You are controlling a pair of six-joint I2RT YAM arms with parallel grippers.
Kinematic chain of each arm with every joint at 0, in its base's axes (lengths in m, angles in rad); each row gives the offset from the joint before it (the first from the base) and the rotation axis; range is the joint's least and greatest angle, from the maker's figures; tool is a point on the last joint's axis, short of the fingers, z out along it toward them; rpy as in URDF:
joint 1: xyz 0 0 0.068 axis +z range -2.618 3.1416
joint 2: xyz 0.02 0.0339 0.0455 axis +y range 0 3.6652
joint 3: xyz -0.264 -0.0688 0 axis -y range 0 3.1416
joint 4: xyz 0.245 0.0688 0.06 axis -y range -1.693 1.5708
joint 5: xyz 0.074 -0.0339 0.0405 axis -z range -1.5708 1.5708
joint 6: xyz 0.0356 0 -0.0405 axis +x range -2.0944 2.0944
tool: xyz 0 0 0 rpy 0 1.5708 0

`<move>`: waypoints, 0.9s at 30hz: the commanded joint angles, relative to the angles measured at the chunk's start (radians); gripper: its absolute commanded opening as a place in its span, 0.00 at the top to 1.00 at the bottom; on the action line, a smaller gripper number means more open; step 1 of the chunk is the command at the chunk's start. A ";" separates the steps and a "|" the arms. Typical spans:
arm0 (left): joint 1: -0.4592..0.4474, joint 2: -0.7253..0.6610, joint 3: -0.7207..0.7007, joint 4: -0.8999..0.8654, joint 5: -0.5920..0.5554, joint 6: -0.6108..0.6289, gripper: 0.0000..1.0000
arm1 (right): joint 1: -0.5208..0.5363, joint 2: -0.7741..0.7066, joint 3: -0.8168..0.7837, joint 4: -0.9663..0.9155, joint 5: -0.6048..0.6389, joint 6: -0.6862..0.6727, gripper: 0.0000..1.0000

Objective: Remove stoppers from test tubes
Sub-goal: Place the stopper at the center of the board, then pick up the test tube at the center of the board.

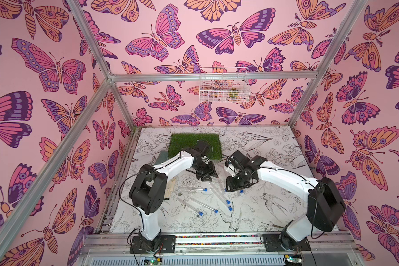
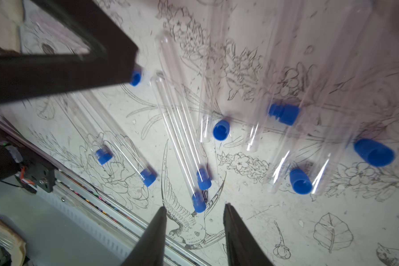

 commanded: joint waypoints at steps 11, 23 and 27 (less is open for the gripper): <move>0.014 -0.215 -0.228 0.037 0.014 0.025 0.56 | 0.109 0.073 -0.053 0.014 0.101 -0.043 0.64; 0.030 -0.259 -0.325 0.054 -0.003 -0.002 0.58 | 0.132 0.157 -0.020 0.051 0.100 -0.038 0.66; 0.040 -0.274 -0.338 0.055 -0.001 -0.001 0.58 | 0.135 0.179 -0.003 0.051 0.116 -0.035 0.66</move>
